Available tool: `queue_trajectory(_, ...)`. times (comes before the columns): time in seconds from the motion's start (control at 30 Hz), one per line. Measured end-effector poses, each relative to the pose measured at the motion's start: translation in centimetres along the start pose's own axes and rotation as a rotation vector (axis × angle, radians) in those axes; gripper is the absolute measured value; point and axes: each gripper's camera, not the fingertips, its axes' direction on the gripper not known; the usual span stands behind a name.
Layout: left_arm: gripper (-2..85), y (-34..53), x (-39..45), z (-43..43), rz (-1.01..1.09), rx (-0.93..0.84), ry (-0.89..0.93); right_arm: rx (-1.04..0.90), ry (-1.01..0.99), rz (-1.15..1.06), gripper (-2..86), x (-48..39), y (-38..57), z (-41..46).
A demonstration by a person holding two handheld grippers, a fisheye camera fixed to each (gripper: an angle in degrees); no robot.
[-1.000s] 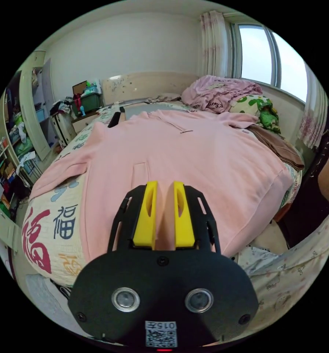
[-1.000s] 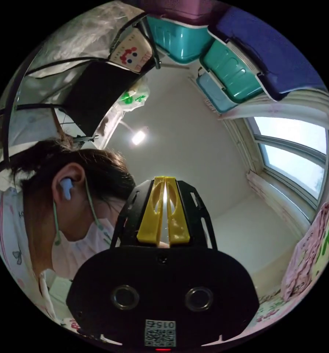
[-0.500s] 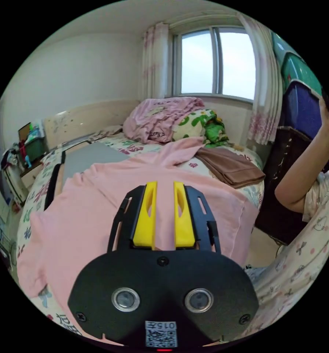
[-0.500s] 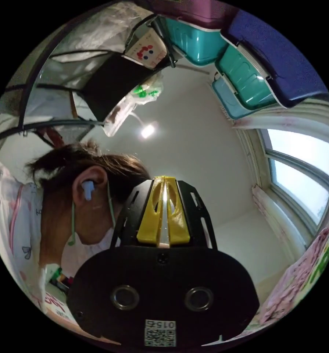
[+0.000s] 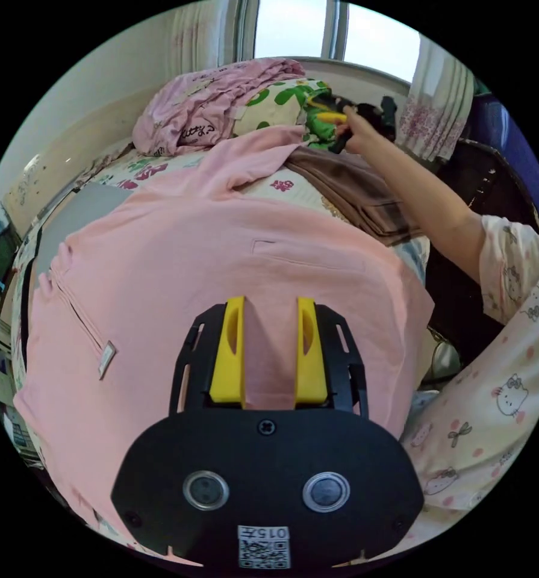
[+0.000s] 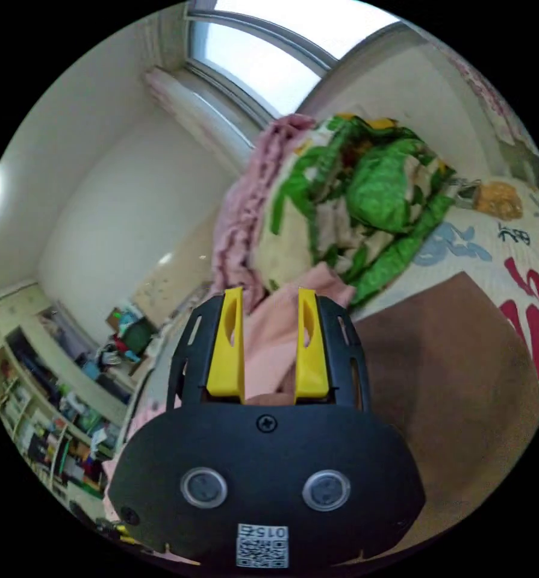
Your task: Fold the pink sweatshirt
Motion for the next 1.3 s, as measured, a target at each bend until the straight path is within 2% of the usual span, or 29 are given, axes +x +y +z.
queue_trajectory(0.07,12.3,-0.6,0.2,0.7,0.008,-0.002,-0.014,-0.107,0.106,0.068,13.4,0.4,-2.8,2.4)
queue_trajectory(0.13,12.3,-1.2,0.3,1.7,0.012,-0.003,-0.021,-0.240,0.107,0.176,12.9,2.0,-5.0,4.3)
queue_trajectory(0.3,12.4,-1.6,0.0,3.7,0.006,-0.004,-0.012,-0.206,-0.146,0.321,3.1,5.5,-8.7,-0.2)
queue_trajectory(0.53,12.5,-0.3,-0.1,7.4,0.003,-0.005,-0.023,-0.109,-0.199,0.260,-0.4,5.2,-10.1,-8.2)
queue_trajectory(0.63,12.6,0.9,-0.1,9.1,0.005,-0.007,-0.040,-0.064,-0.156,0.282,-0.6,4.6,-9.9,-12.3)
queue_trajectory(0.73,12.6,2.5,-0.5,10.9,-0.001,-0.006,-0.033,-0.018,-0.302,0.074,-0.7,-1.7,-8.8,-17.4)
queue_trajectory(0.87,12.8,5.3,-1.7,12.7,-0.019,0.012,-0.004,-0.117,-0.697,-0.313,-0.6,-11.6,-1.9,-27.5)
queue_trajectory(0.97,13.8,11.1,-6.3,10.2,-0.216,0.246,0.115,-0.271,-0.937,-0.641,-0.6,-16.1,6.7,-33.6)
queue_trajectory(1.0,13.9,14.6,-9.2,8.8,-0.344,0.374,0.212,-0.361,-1.007,-0.763,-0.6,-17.2,10.4,-35.1)
queue_trajectory(1.03,14.4,18.5,-12.1,8.1,-0.470,0.494,0.307,-0.409,-1.038,-0.821,-0.6,-17.5,12.2,-35.6)
queue_trajectory(1.1,16.5,23.7,-15.7,8.8,-0.628,0.608,0.434,-0.619,-1.148,-1.026,-0.6,-18.0,19.4,-36.4)
queue_trajectory(1.17,18.9,27.3,-18.1,11.2,-0.733,0.625,0.513,-0.684,-1.186,-1.141,-0.6,-16.8,24.4,-36.9)
queue_trajectory(1.23,20.6,30.3,-19.0,15.2,-0.819,0.579,0.546,-0.701,-1.176,-1.199,-0.6,-15.1,27.1,-37.9)
queue_trajectory(1.3,20.4,31.6,-18.9,18.2,-0.833,0.559,0.574,-0.600,-1.201,-1.205,-0.6,-11.5,27.3,-40.5)
